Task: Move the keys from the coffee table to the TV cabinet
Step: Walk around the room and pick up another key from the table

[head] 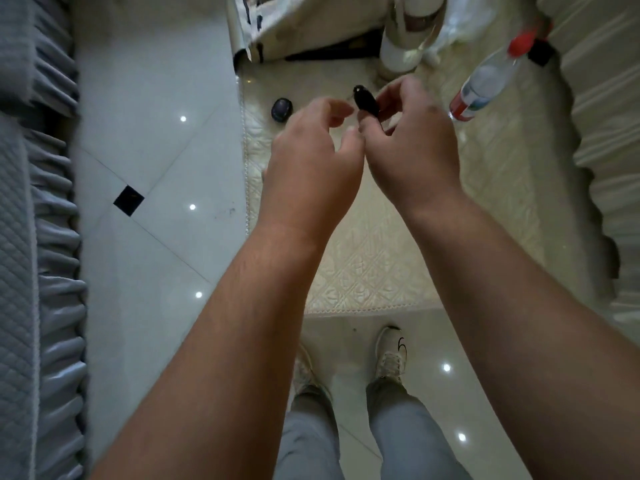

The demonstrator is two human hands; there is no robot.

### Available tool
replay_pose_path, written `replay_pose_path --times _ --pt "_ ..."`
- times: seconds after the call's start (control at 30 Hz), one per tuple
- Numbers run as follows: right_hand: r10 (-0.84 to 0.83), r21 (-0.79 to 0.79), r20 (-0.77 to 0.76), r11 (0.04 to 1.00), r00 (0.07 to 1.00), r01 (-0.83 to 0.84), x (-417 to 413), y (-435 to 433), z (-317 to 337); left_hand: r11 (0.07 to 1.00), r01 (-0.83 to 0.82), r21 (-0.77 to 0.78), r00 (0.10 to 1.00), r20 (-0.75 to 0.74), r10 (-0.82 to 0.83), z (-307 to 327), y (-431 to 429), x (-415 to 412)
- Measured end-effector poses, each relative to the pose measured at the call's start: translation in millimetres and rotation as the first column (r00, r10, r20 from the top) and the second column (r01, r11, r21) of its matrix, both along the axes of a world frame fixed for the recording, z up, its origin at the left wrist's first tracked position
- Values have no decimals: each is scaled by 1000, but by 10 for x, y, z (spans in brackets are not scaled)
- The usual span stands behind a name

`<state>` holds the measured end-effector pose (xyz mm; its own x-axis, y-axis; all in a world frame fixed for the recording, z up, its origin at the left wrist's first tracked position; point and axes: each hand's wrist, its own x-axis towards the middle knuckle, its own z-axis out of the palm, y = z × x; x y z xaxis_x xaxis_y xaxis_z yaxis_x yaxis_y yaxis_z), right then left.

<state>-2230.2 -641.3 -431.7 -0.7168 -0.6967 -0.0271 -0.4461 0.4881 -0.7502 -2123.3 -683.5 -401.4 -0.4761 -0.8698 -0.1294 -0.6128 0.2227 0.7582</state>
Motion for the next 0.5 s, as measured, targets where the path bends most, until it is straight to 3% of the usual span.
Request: replay_pose_path --times 0.23,0.5 --pt "0 -122 -145 992 989 -18 -131 -53 1464 990 25 -141 988 -147 -46 1451 -140 113" --pt "-38 -328 -228 944 973 -40 -13 308 3345 944 -2 -329 977 -203 -68 3308 95 407"
